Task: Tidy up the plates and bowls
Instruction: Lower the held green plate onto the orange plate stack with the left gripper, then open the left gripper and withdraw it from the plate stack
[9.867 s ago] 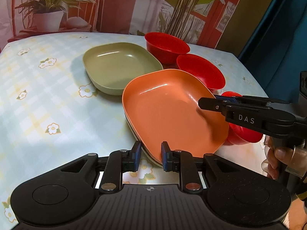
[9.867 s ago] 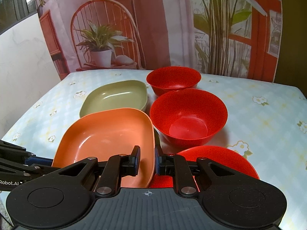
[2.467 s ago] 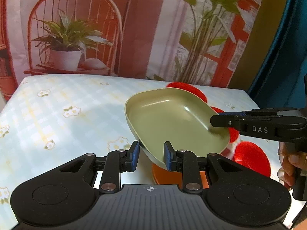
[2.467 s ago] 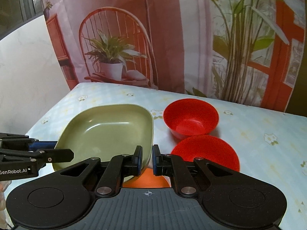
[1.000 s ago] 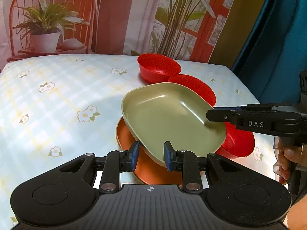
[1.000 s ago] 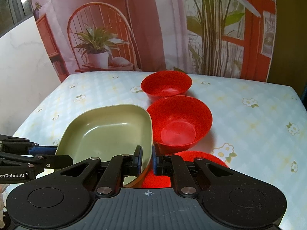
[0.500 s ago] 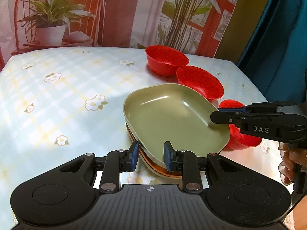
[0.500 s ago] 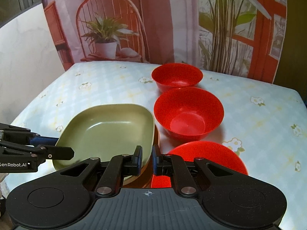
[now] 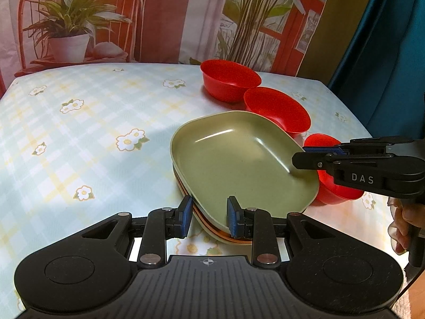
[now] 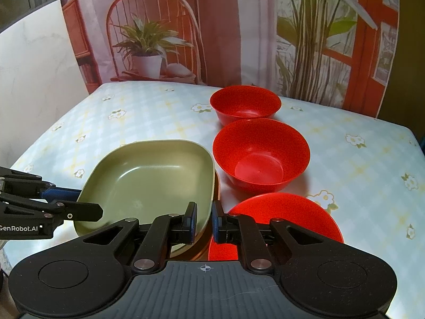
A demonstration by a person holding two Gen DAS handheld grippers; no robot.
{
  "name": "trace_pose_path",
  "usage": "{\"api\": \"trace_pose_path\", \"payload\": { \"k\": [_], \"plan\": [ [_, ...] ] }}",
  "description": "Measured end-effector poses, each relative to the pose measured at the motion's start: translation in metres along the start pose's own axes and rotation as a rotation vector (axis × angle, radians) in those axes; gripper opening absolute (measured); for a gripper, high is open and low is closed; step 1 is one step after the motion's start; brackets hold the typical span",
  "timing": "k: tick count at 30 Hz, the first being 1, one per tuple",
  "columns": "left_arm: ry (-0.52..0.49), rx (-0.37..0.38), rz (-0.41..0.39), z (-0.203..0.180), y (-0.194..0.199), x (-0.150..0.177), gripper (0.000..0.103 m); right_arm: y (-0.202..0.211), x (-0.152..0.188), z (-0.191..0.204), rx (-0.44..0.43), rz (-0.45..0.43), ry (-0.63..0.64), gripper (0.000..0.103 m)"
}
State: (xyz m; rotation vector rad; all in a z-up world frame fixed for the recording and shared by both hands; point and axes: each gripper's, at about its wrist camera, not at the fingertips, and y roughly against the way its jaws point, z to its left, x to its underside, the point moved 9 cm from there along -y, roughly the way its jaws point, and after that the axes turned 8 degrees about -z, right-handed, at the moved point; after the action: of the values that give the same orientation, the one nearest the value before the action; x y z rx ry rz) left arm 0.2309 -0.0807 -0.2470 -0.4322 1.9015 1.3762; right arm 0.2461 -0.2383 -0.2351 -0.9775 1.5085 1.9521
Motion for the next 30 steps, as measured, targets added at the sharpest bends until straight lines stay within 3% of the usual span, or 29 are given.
{"api": "trace_pose_path", "payload": {
  "k": [16, 30],
  "plan": [
    [0.006, -0.006, -0.037, 0.0, 0.012, -0.005, 0.03, 0.008, -0.004, 0.001, 0.002, -0.014, 0.015, 0.02],
    [0.019, -0.031, -0.114, 0.003, 0.031, -0.012, 0.035, 0.028, -0.011, -0.013, 0.033, -0.092, -0.005, 0.02]
  ]
}}
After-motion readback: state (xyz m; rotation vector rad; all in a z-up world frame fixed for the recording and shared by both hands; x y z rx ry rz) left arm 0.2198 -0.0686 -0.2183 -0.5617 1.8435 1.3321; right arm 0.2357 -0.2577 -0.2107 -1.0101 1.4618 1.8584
